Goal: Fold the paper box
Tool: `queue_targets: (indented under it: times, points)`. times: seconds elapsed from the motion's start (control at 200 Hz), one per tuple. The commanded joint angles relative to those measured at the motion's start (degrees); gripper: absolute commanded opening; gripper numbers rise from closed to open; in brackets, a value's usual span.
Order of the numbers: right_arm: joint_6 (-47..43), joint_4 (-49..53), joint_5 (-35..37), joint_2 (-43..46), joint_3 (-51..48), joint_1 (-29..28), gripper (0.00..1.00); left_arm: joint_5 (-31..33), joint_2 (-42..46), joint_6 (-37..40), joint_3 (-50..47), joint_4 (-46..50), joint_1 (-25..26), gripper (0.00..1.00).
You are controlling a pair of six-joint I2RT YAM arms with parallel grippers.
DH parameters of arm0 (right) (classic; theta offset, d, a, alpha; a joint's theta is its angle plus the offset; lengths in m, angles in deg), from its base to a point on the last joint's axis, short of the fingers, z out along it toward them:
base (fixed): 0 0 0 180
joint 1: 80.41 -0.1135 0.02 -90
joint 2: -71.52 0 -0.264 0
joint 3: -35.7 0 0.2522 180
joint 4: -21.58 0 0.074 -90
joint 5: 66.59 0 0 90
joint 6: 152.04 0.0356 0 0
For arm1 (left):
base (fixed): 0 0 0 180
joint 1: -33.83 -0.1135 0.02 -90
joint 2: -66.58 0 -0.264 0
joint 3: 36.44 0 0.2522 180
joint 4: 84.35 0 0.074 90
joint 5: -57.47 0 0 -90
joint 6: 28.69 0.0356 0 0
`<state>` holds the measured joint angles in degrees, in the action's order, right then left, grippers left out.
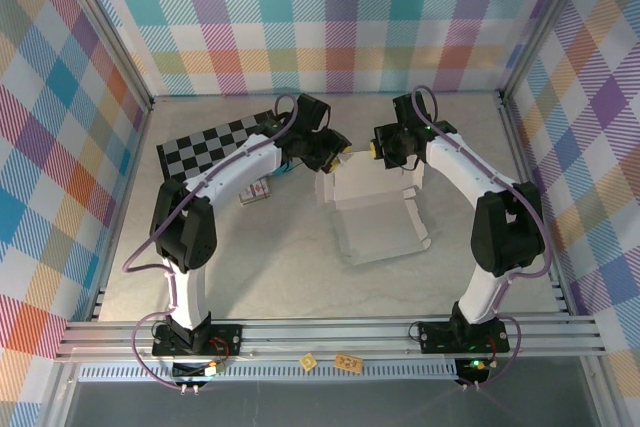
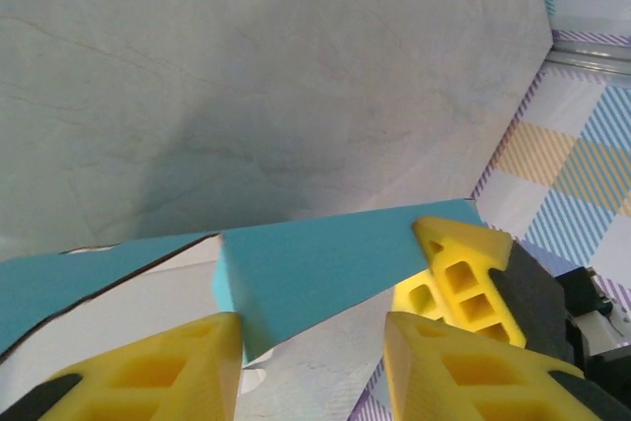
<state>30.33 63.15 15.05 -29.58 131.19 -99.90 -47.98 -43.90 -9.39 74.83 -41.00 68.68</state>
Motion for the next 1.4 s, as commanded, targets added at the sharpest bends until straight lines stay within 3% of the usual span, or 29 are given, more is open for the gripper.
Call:
queue_targets:
  times: [0.0,0.13,0.285,0.505,0.63,0.69,0.77,0.905,1.265,1.395]
  points:
    - [0.7,-0.8,-0.8,2.4,-0.9,-0.2,0.00,-0.8,-0.6,-1.1,2.0,-4.7,0.4,0.36]
    - [0.8,-1.0,-0.4,2.7,-1.2,-0.1,0.00,-1.0,-0.6,-0.5,1.8,-8.2,0.4,0.34]
    - [1.3,-0.4,-0.3,2.4,-0.5,0.9,0.00,-0.7,2.4,2.9,0.4,-10.6,0.0,0.45]
    - [2.6,0.6,-0.5,2.5,1.1,3.9,0.00,2.2,15.0,8.6,-12.7,-9.9,-4.2,0.50]
    - [4.2,0.9,-1.0,2.3,1.6,5.2,0.00,1.0,20.1,8.7,-24.3,-11.6,-9.0,0.41]
    - [5.1,1.1,-1.2,2.2,1.6,5.7,0.00,0.1,21.0,8.9,-28.7,-15.7,-10.4,0.29]
    - [6.8,1.1,-1.3,2.3,1.7,6.4,0.00,-3.2,19.3,9.0,-32.7,-21.6,-11.1,0.15]
    - [10.5,1.9,-1.9,2.2,2.2,8.1,0.00,-6.7,14.2,5.4,-39.3,-34.9,-10.2,0.05]
    - [18.4,7.4,-5.8,1.3,5.2,12.4,0.00,-1.5,2.6,-5.3,-43.8,-62.7,-4.6,0.08]
    - [19.7,6.5,-6.4,0.8,5.0,13.2,0.00,-1.6,0.7,-7.4,-44.1,-66.2,-4.4,0.10]
